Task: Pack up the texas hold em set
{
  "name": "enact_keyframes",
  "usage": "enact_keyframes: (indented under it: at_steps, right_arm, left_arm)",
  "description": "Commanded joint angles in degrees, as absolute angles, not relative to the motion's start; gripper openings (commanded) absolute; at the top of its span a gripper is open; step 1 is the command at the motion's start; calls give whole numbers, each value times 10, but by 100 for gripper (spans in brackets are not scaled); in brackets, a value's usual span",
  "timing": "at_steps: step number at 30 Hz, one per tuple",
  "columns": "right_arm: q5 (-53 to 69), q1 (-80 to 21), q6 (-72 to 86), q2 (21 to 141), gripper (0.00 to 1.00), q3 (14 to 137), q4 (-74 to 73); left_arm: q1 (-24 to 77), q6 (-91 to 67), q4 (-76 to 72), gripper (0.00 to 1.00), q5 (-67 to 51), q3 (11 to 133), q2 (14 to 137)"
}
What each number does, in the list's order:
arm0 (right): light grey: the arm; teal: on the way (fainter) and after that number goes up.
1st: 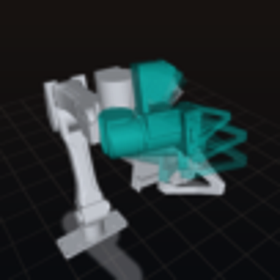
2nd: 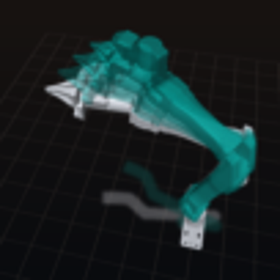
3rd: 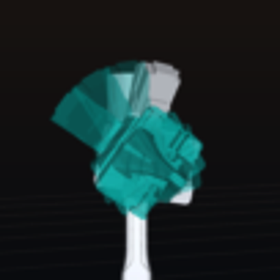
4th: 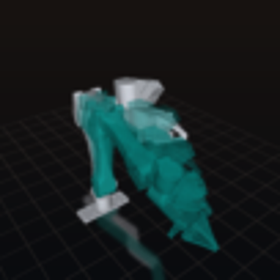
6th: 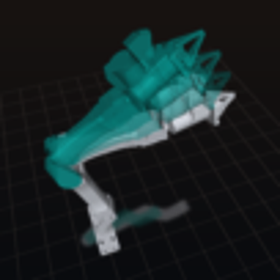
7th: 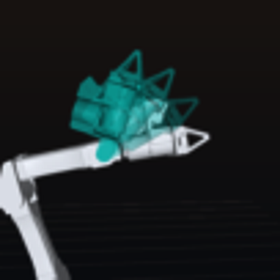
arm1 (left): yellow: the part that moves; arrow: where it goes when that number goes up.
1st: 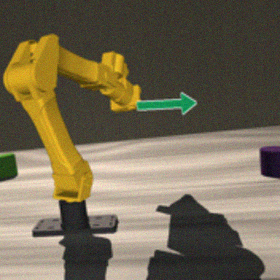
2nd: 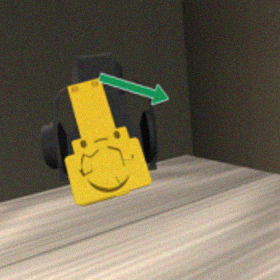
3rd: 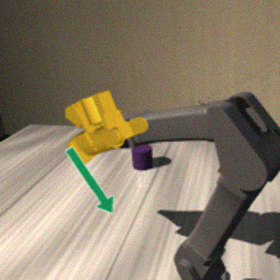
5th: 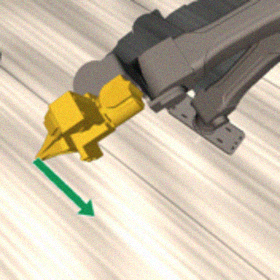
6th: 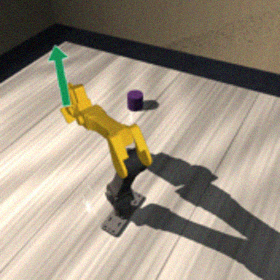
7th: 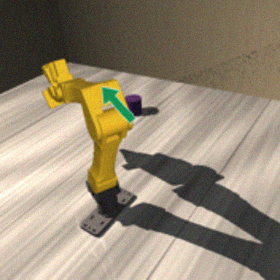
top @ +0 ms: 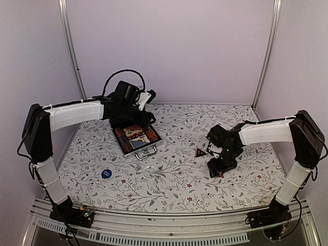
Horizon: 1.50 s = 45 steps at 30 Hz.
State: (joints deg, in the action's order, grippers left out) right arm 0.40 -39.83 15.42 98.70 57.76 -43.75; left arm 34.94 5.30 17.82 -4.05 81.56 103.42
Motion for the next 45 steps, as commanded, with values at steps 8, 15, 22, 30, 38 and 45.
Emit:
enact_keyframes:
  at_steps: [8, 15, 22, 30, 38, 45]
  right_arm:
    - [-26, -421, 176, 1006, 54, 576, -450]
    - [-8, -445, 169, 1017, 43, 602, -432]
    - [-6, -455, 159, 1016, 38, 613, -418]
    - [-6, -455, 158, 995, 37, 614, -421]
    - [-6, -455, 156, 976, 35, 621, -428]
    - [-6, -455, 153, 975, 35, 629, -431]
  left_arm:
    - [361, 49, 175, 74, -57, 807, 1026]
    - [365, 47, 177, 76, -59, 808, 1022]
    - [370, 47, 183, 79, -57, 809, 1015]
    - [370, 45, 182, 82, -61, 812, 1015]
    - [371, 42, 179, 84, -69, 810, 1017]
    - [370, 30, 172, 85, -77, 806, 1020]
